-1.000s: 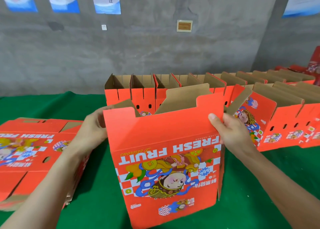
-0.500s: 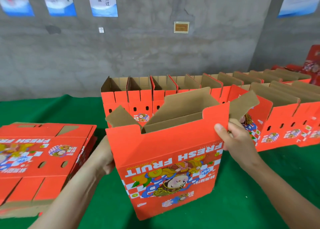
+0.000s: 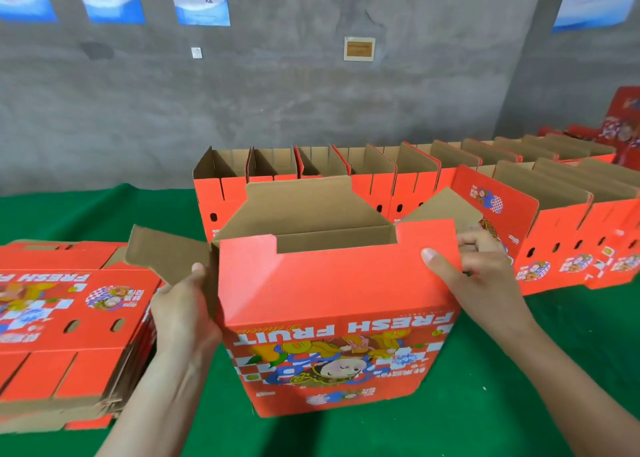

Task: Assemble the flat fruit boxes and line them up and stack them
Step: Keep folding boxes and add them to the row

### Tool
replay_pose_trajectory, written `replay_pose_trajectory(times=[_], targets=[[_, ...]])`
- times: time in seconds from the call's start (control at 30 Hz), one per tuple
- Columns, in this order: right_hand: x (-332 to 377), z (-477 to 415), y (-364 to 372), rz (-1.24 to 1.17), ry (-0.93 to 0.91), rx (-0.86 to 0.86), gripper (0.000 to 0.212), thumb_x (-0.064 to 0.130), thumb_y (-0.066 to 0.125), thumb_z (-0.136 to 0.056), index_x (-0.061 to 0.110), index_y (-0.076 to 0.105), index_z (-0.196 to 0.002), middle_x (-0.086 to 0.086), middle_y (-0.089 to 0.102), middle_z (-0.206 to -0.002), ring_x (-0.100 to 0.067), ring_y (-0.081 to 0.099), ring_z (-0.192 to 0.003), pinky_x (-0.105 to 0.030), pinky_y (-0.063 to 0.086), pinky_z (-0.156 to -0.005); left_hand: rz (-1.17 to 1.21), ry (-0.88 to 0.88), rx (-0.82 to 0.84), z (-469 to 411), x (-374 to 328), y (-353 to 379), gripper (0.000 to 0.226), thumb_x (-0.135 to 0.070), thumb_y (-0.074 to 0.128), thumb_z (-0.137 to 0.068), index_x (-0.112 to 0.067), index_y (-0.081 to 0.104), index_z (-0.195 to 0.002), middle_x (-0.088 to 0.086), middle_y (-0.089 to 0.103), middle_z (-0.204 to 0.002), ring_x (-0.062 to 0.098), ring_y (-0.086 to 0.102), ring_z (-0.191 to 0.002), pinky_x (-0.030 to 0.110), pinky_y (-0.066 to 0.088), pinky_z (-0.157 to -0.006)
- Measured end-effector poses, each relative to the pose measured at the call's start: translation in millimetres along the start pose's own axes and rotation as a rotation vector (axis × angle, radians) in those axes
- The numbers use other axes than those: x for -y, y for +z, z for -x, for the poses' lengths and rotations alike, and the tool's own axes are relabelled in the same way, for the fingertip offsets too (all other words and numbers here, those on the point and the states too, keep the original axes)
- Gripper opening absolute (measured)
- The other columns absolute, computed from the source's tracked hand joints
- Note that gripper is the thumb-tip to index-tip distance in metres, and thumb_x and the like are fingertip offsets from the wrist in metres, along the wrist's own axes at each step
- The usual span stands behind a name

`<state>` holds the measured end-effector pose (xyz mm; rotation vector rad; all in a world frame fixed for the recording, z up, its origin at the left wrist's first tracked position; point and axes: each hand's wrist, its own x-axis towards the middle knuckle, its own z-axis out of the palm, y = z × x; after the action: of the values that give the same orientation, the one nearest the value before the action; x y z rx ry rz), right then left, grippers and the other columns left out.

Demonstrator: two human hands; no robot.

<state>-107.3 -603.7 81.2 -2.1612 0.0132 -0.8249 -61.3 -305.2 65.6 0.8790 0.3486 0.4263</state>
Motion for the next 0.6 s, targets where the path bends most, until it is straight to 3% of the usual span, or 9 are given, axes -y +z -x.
replay_pose_trajectory(times=[0.07, 0.13, 0.23, 0.3, 0.37, 0.4, 0.47, 0.53, 0.6], targets=[[-7.7, -1.4, 6.1, 0.009, 0.095, 0.027, 0.056, 0.020, 0.074, -0.081, 0.036, 0.052, -0.031, -0.008, 0.058, -0.109, -0.027, 0.047, -0.115, -0.049, 0.034, -0.101, -0.019, -0.019, -0.015, 0.6, 3.4, -2.1, 0.020, -0.003, 0.054, -0.093, -0.013, 0.057, -0.076, -0.009, 0.063, -0.047, 0.005, 0.059, -0.040, 0.019, 0.050, -0.041], [-16.0, 0.5, 15.0, 0.048, 0.180, 0.060, 0.049, 0.021, 0.075, -0.080, 0.034, 0.052, -0.038, -0.013, 0.052, -0.126, -0.027, 0.039, -0.127, -0.048, 0.030, -0.106, -0.046, -0.059, -0.031, 3.4, 7.0, -0.5, 0.021, -0.005, 0.055, -0.094, -0.014, 0.055, -0.074, -0.007, 0.061, -0.046, 0.005, 0.056, -0.036, 0.017, 0.048, -0.038], [-27.1, 2.5, 24.5, 0.044, 0.281, 0.095, 0.044, 0.028, 0.072, -0.082, 0.017, 0.054, -0.043, -0.010, 0.028, -0.151, -0.021, 0.022, -0.141, -0.043, 0.026, -0.110, -0.101, -0.098, -0.031, 8.2, 10.2, 2.6, 0.022, -0.007, 0.054, -0.095, -0.014, 0.053, -0.074, 0.001, 0.058, -0.064, 0.003, 0.054, -0.034, 0.014, 0.045, -0.037], [-31.9, 1.6, 28.2, -0.007, 0.323, 0.117, 0.041, 0.029, 0.071, -0.083, 0.013, 0.056, -0.048, -0.005, 0.014, -0.158, -0.020, 0.020, -0.144, -0.046, 0.033, -0.107, -0.125, -0.095, -0.038, 7.9, 11.1, 4.6, 0.022, -0.006, 0.052, -0.095, -0.014, 0.052, -0.075, 0.003, 0.054, -0.068, 0.003, 0.053, -0.033, 0.014, 0.045, -0.036], [-32.9, 0.3, 32.0, -0.082, 0.360, 0.122, 0.024, 0.029, 0.071, -0.083, 0.012, 0.067, -0.067, 0.000, 0.004, -0.160, -0.022, 0.023, -0.143, -0.049, 0.039, -0.103, -0.145, -0.082, -0.047, 4.6, 12.4, 6.2, 0.023, -0.006, 0.051, -0.096, -0.013, 0.052, -0.074, 0.003, 0.052, -0.068, 0.006, 0.053, -0.035, 0.015, 0.045, -0.037], [-32.7, -1.0, 33.4, -0.091, 0.379, 0.131, 0.014, 0.028, 0.071, -0.083, 0.016, 0.072, -0.089, 0.000, -0.002, -0.160, -0.023, 0.020, -0.144, -0.049, 0.039, -0.104, -0.156, -0.080, -0.045, 2.7, 12.6, 7.4, 0.022, -0.006, 0.051, -0.096, -0.013, 0.052, -0.074, 0.003, 0.053, -0.068, 0.009, 0.054, -0.039, 0.016, 0.046, -0.040], [-38.4, -4.0, 36.4, -0.073, 0.378, 0.150, 0.053, 0.025, 0.072, -0.083, 0.020, 0.055, -0.133, 0.000, -0.013, -0.159, -0.020, 0.010, -0.147, -0.046, 0.032, -0.112, -0.177, -0.088, -0.037, -1.6, 13.5, 10.1, 0.022, -0.006, 0.051, -0.096, -0.013, 0.053, -0.075, 0.005, 0.055, -0.069, 0.016, 0.056, -0.051, 0.022, 0.050, -0.049], [-37.9, -8.5, 36.6, -0.060, 0.355, 0.142, 0.066, 0.021, 0.073, -0.083, 0.019, 0.044, -0.142, 0.002, -0.015, -0.159, -0.015, 0.005, -0.147, -0.037, 0.026, -0.115, -0.203, -0.084, -0.010, -8.6, 15.1, 10.7, 0.021, -0.004, 0.050, -0.095, -0.010, 0.054, -0.075, 0.007, 0.055, -0.069, 0.022, 0.056, -0.061, 0.029, 0.051, -0.059], [-36.1, -12.1, 36.0, -0.059, 0.322, 0.156, 0.066, 0.019, 0.073, -0.083, 0.014, 0.044, -0.142, 0.003, -0.009, -0.160, -0.010, 0.006, -0.145, -0.030, 0.024, -0.111, -0.315, -0.041, 0.102, -14.4, 15.9, 9.8, 0.020, 0.005, 0.050, -0.090, -0.009, 0.055, -0.076, 0.007, 0.059, -0.066, 0.024, 0.057, -0.067, 0.031, 0.049, -0.063]])
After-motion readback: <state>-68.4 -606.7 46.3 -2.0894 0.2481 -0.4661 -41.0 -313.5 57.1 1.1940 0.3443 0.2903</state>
